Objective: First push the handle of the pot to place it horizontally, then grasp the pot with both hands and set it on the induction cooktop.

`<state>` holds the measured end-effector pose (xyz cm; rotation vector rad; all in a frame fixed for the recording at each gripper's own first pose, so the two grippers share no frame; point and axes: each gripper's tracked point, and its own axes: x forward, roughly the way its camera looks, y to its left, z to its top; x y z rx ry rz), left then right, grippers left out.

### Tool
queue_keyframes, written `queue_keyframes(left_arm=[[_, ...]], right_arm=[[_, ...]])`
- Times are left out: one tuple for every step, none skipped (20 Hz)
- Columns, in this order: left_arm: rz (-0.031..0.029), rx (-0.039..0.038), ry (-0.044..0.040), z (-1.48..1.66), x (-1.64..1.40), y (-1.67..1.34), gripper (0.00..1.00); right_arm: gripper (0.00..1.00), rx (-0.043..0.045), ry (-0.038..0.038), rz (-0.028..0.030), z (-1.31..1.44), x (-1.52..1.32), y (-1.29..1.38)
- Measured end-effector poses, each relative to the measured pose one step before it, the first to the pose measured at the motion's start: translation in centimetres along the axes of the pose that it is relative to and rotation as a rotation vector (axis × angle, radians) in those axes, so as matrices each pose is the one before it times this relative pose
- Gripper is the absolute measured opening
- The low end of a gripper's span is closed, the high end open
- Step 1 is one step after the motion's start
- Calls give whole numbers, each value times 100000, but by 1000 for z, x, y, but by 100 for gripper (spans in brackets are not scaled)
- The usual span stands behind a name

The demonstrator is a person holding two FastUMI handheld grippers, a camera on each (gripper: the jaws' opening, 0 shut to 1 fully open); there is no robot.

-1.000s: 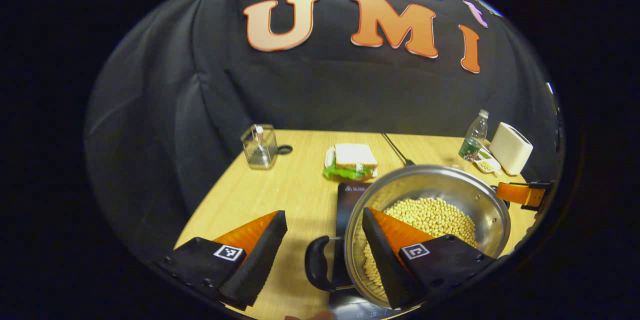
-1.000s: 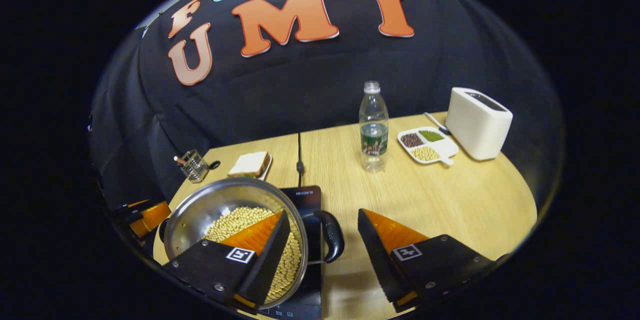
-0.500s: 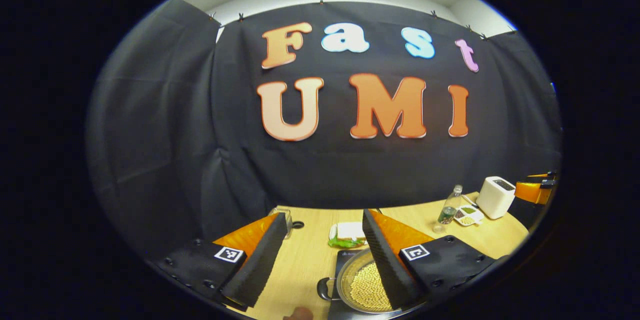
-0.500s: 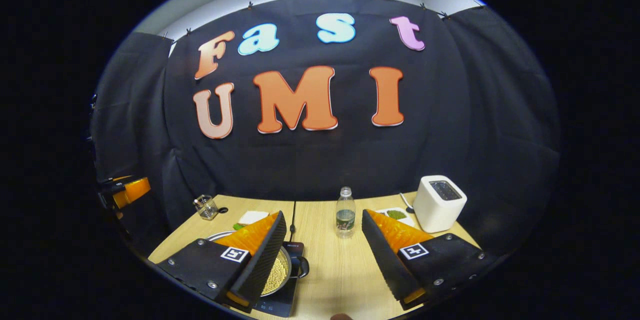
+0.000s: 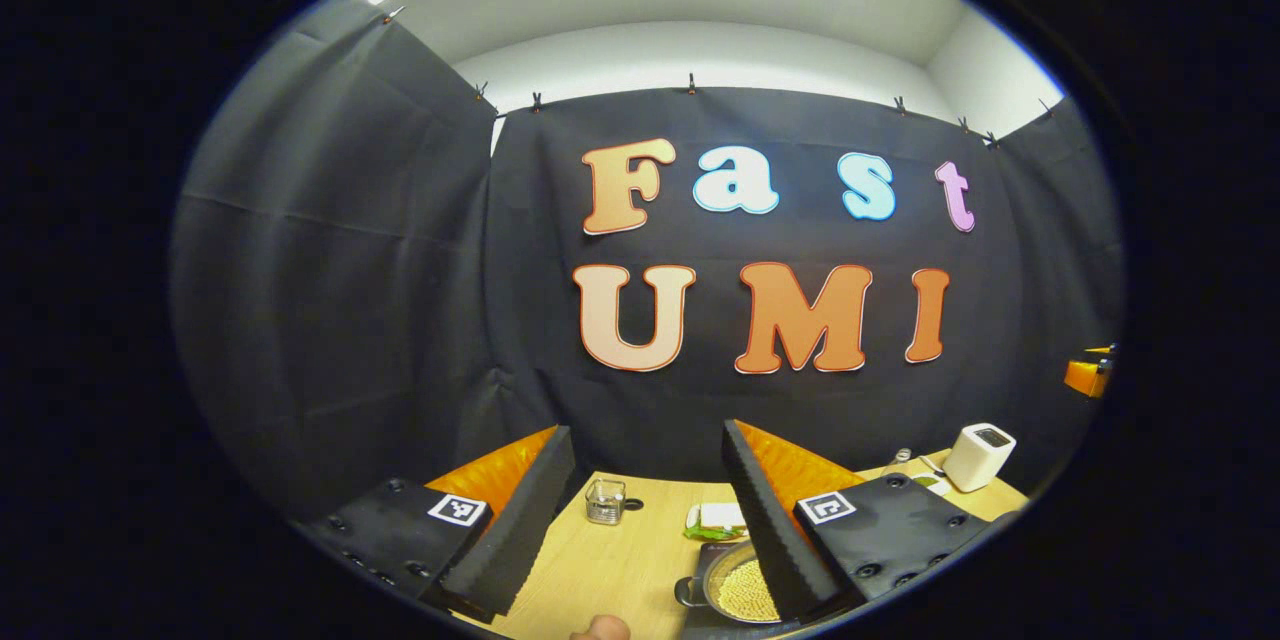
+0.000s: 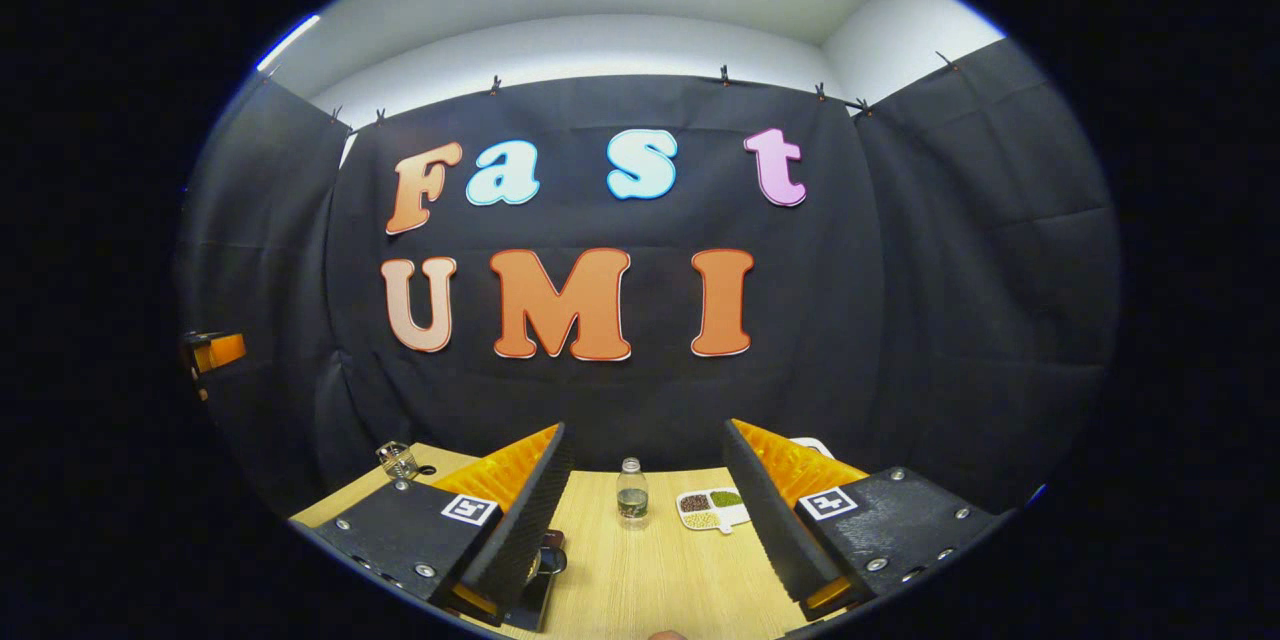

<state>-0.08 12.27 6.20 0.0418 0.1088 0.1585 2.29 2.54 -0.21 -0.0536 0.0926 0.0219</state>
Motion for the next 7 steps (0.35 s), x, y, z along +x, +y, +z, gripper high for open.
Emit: queue_keyframes(left_arm=[[553,-287,-618,647,-215,448,99],[1488,677,-1850,849,-118,716,99],[1753,898,-2392,652,-459,481,99],[784,568,-1913,671,-76,190,99],[-447,-71,-938,292,-185,-278,98],[-983,-465,-24,-40,-421,-630,99],[-934,-877,86,-64,-418,-532,99]], right_arm=[[94,675,-954,-906,454,-238,-547],[94,327,-1111,-844,324,-343,-422],[94,195,-813,-1011,82,-136,-251],[94,248,-1,-393,-122,-64,-214],[94,604,200,195,-198,-440,-269],[94,703,473,189,-105,-169,-58],[94,486,593,-122,-148,-7,-194]])
